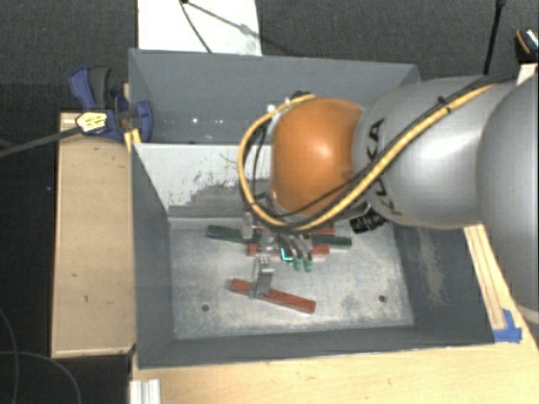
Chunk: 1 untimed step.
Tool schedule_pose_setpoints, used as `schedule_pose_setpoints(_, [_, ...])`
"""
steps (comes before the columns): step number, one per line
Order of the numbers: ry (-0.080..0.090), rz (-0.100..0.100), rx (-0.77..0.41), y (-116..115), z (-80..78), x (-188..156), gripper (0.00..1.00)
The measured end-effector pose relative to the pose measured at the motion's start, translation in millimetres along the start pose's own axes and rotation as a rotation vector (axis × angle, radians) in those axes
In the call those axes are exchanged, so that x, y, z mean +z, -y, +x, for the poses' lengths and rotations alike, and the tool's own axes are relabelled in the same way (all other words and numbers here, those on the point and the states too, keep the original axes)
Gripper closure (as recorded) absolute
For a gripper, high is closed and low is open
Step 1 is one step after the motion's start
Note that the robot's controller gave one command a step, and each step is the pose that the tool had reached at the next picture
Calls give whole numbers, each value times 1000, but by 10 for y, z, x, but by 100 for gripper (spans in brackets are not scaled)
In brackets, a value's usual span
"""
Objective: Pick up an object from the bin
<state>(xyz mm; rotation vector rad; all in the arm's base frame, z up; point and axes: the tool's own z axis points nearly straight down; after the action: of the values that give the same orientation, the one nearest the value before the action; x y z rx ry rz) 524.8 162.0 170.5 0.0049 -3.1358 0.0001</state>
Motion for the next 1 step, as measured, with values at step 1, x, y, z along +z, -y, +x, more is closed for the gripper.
schedule_pose_setpoints(1, [0, 2, 160, 763, 170, 1034, 0])
